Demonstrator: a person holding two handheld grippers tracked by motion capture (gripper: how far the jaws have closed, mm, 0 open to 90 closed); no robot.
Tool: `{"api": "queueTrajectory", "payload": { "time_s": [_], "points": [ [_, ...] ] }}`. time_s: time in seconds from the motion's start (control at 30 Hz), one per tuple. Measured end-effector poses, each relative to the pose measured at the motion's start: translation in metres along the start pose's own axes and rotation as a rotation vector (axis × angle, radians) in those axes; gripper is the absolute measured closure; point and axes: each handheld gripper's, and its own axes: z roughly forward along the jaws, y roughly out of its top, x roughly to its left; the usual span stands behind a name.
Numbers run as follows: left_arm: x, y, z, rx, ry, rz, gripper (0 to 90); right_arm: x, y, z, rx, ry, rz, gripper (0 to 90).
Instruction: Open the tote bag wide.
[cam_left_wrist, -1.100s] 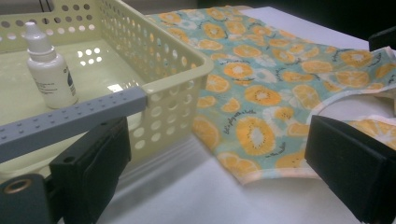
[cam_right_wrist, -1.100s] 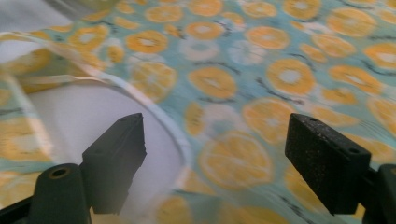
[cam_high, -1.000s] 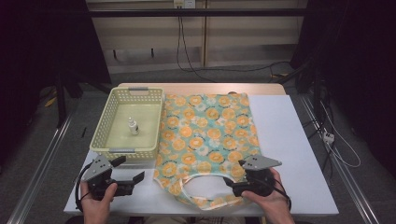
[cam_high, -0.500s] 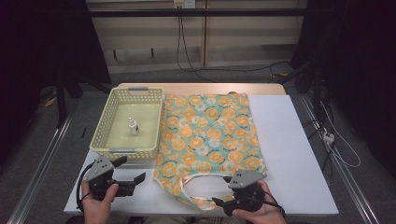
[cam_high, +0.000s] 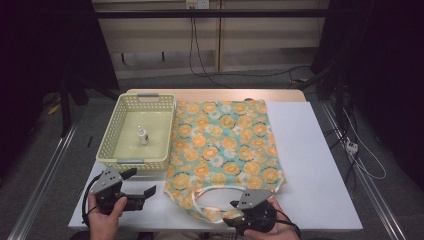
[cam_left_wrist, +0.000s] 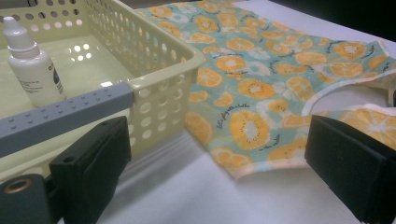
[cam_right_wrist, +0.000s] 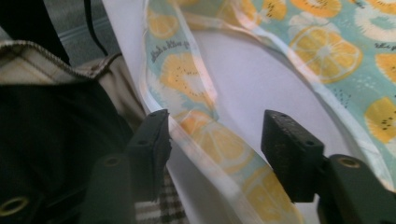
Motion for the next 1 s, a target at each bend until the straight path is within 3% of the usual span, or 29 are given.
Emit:
{"api": "queueTrajectory", "payload": {
  "time_s": [0.17, 0.3, 0.6, 0.63, 0.67, 0.7, 0.8, 1.0],
  "points": [
    [0.000, 0.000, 0.000, 0.000, 0.000, 0.001, 6.7, -0.003, 0.005, -0.003, -0.026, 0.015, 0.021, 65.2],
    [0.000, 0.000, 0.001, 0.002, -0.003, 0.004, 6.7, -0.005, 0.008, -0.003, -0.030, 0.013, 0.030, 70.3],
    [0.000, 0.000, 0.000, 0.003, -0.008, 0.001, 6.7, -0.005, 0.010, 0.018, 0.057, 0.041, -0.011, 59.3],
    [0.000, 0.000, 0.000, 0.003, -0.008, 0.002, 6.7, -0.006, 0.011, 0.022, 0.072, 0.050, -0.020, 65.6],
    [0.000, 0.000, 0.000, 0.005, -0.010, 0.004, 6.7, -0.006, 0.011, 0.022, 0.072, 0.050, -0.020, 65.6],
    [0.000, 0.000, 0.000, 0.005, -0.011, 0.005, 6.7, -0.008, 0.012, 0.024, 0.080, 0.044, -0.027, 76.5],
    [0.000, 0.000, 0.000, 0.005, -0.013, 0.004, 6.7, -0.013, 0.013, 0.026, 0.087, 0.047, -0.014, 89.4],
    [0.000, 0.000, 0.000, 0.008, -0.010, 0.008, 6.7, -0.024, 0.021, 0.021, 0.039, 0.033, 0.005, 90.0]
  ]
}}
